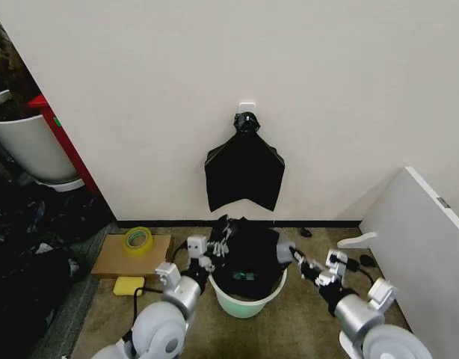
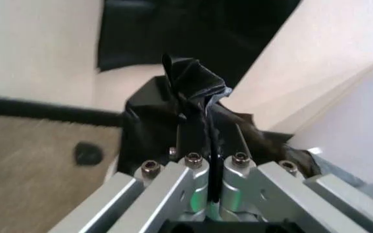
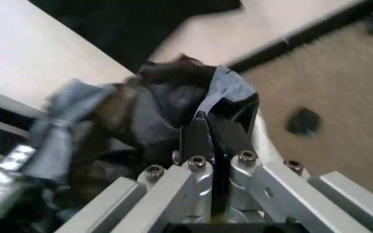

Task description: Place the garbage bag over the trash bin.

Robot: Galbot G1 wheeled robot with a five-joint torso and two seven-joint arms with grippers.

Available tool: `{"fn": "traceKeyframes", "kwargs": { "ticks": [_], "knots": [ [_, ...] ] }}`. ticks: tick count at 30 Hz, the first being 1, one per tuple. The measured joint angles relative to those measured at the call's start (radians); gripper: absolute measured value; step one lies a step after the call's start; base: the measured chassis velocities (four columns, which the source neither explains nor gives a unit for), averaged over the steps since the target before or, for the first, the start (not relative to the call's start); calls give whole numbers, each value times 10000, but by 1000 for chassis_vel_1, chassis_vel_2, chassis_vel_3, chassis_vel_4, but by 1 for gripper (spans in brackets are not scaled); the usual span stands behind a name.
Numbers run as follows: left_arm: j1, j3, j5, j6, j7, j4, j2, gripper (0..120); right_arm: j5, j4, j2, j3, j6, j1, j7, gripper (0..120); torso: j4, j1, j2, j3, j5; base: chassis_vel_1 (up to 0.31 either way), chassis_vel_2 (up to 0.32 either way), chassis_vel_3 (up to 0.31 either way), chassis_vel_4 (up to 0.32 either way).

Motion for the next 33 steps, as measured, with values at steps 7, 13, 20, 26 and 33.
{"fn": "traceKeyframes", "kwargs": {
  "ticks": [7,13,20,26,33],
  "knots": [
    [440,-212,11,52,-230,-151,-43,0,-258,-364,-64,-116,-187,292,432,0,0,0,0,-1,-1,0,0,0,0],
    [663,-416,-139,314,-521,-192,-102,0,-355,-598,-225,155,-375,325,816,0,0,0,0,0,-1,0,0,0,0],
    [1527,-975,-529,961,-962,-936,283,0,-283,-195,-524,591,-915,-93,1128,0,-1,0,0,-1,-2,0,0,0,0],
    [2114,-1095,-556,1123,-1040,-1078,468,0,-301,-179,-663,626,-1316,-154,1344,0,1,0,0,-1,-1,0,0,0,0],
    [2346,-998,-678,1572,-1214,-713,447,0,-550,-736,-685,422,-1946,55,1601,0,0,0,0,0,-2,0,0,0,0]
  ]
}}
